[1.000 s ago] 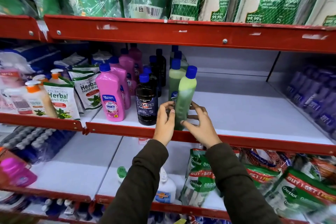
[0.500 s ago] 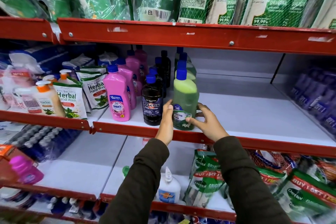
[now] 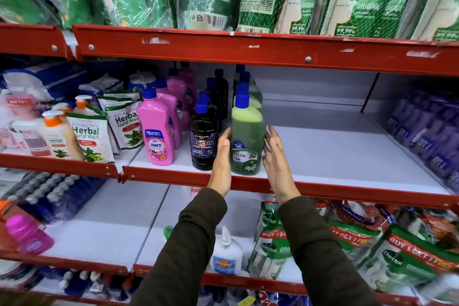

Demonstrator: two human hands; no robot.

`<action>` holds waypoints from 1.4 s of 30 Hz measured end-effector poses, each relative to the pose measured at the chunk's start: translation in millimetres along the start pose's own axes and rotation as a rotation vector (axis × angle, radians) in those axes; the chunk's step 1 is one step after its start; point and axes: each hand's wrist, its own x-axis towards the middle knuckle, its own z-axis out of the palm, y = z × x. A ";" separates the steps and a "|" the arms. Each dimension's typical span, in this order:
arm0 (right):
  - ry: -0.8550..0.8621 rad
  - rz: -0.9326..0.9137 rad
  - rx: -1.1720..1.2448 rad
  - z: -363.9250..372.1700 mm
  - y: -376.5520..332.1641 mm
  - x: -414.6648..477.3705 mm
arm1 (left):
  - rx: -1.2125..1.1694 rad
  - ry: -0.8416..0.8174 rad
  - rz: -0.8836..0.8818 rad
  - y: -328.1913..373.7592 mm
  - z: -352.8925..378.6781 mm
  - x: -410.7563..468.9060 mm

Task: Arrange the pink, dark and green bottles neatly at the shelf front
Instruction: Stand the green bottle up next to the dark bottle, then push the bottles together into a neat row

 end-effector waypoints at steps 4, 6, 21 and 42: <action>-0.045 -0.035 0.030 10.2 -1.4 -3.7 | 0.015 -0.042 -0.041 4.3 0.4 -1.8; -0.049 -0.021 0.053 11.7 -1.8 -7.6 | 0.029 -0.066 -0.047 8.1 -1.0 -7.0; 0.167 -0.156 -0.128 21.9 -1.9 -35.6 | 0.172 -0.106 0.035 11.7 -13.5 -39.6; 0.051 0.021 -0.005 134.7 12.9 -6.2 | 0.044 -0.034 0.033 32.4 -103.4 -6.0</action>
